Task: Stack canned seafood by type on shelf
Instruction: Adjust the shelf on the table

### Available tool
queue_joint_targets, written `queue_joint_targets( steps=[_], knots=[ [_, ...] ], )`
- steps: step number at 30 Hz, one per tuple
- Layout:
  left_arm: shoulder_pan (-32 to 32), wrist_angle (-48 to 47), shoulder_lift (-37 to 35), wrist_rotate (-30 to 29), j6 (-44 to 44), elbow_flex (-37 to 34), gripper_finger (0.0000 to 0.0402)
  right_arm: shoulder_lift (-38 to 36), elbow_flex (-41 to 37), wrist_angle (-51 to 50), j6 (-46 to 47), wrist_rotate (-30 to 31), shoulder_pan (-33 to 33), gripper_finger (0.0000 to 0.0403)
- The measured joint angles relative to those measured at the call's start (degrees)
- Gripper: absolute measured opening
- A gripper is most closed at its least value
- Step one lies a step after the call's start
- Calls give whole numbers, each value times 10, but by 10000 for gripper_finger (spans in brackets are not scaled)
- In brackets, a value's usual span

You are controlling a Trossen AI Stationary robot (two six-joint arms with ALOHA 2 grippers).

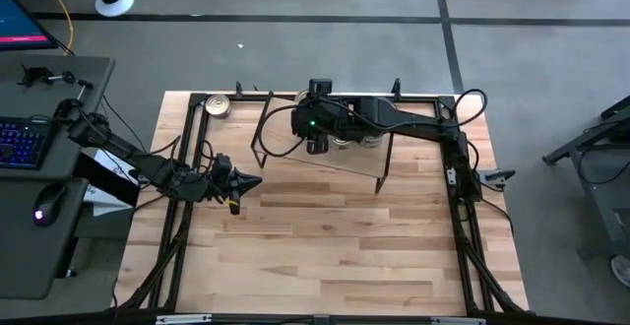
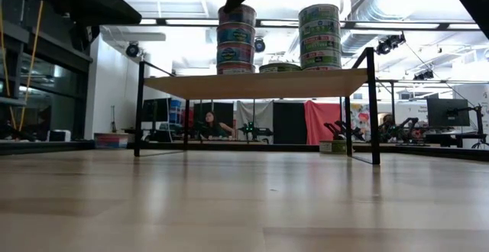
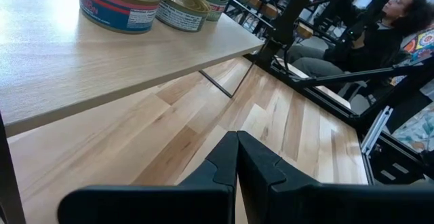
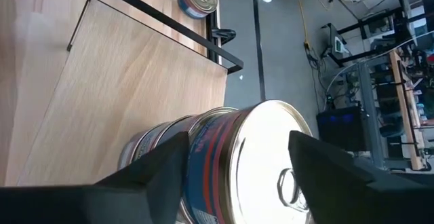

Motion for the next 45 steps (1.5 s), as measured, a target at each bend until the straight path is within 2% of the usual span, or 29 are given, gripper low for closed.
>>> queue_joint_targets(
  steps=[5, 8, 11, 13, 16, 22, 25, 29, 33, 42, 45],
  knots=[
    [0, 20, -1, 6, -10, 0, 0, 0, 0, 1, -2, 9, 9, 278],
    [0, 96, -14, 55, -13, 0, 0, -5, 1, 22, -2, 10, 26, 283],
    [0, 182, -34, 109, 35, 2, 0, -17, 1, 66, 3, 26, 52, 284],
    [0, 189, -48, 109, 58, 20, 0, -24, 2, 92, 18, 47, 71, 284],
    [12, 101, -62, 78, 75, 83, 0, -31, 2, 98, 42, 68, 96, 284],
    [86, -260, -41, 58, 72, 269, 0, -36, 2, 11, 74, 66, 129, 284],
    [126, -377, -29, 55, 76, 325, 0, -36, 1, -47, 138, 31, 140, 284],
    [158, -418, -31, 56, 78, 338, 0, -36, 1, -139, 257, -5, 150, 284],
    [166, -424, -33, 58, 82, 338, 0, -36, 1, -179, 353, -37, 157, 284],
    [166, -444, -30, 75, 81, 338, 0, -34, 0, -202, 420, -59, 175, 284],
    [166, -458, -30, 85, 74, 338, 0, -35, -26, -198, 440, -87, 181, 278]
  ],
)
